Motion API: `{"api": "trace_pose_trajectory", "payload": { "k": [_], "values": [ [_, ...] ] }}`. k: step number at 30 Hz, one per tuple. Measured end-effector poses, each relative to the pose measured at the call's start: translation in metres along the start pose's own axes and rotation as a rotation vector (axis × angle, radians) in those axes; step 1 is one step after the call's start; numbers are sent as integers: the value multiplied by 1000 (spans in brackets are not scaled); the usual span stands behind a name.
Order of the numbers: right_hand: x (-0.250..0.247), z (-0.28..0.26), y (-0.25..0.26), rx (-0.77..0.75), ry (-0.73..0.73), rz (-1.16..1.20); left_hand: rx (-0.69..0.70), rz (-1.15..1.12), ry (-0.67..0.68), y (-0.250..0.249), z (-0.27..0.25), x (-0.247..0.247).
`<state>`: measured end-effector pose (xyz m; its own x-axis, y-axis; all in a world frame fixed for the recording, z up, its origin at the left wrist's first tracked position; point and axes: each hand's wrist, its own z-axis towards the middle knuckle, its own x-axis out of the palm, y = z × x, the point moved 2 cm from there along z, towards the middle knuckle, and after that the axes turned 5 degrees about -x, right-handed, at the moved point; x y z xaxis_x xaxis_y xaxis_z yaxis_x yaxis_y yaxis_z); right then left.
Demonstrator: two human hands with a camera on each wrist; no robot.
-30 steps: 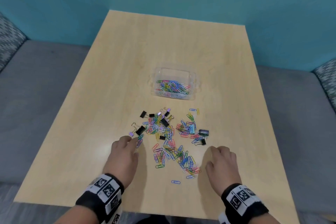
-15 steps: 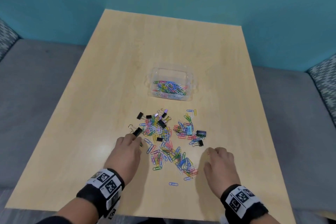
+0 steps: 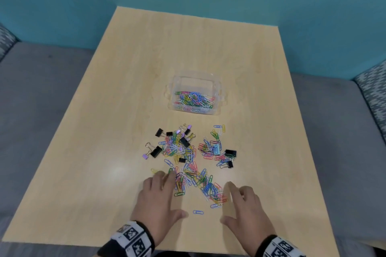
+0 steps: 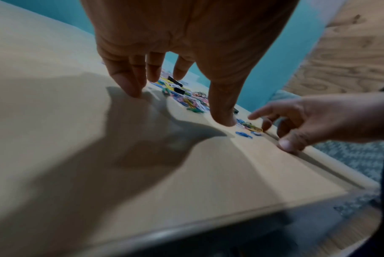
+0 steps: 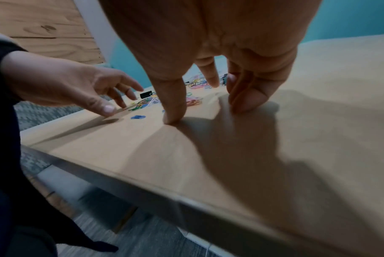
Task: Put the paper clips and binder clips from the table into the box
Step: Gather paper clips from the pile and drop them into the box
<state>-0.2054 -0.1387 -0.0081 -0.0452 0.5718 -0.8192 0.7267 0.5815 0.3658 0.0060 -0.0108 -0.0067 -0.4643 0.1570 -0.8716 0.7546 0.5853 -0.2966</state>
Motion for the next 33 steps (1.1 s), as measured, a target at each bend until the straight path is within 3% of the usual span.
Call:
{"api": "trace_pose_trajectory", "payload": {
  "k": [4, 8, 13, 17, 23, 28, 33],
  "values": [
    [2, 29, 29, -86, -38, 22, 2, 62, -47, -27, 19, 5],
    [-5, 58, 57, -164, -78, 79, 36, -26, -108, -29, 35, 1],
    [-16, 33, 32, -76, -63, 137, -76, -167, -217, 9, 16, -8],
    [0, 16, 34, -88, 85, 41, -45, -171, -129, 15, 10, 1],
    [4, 63, 61, -193, -38, 26, 113, -60, -76, -16, 33, 7],
    [0, 90, 67, -215, -85, 17, 135, -49, -123, -26, 53, 1],
    [-6, 97, 66, -244, -85, -29, 144, 21, -70, -23, 65, -2]
  ]
}}
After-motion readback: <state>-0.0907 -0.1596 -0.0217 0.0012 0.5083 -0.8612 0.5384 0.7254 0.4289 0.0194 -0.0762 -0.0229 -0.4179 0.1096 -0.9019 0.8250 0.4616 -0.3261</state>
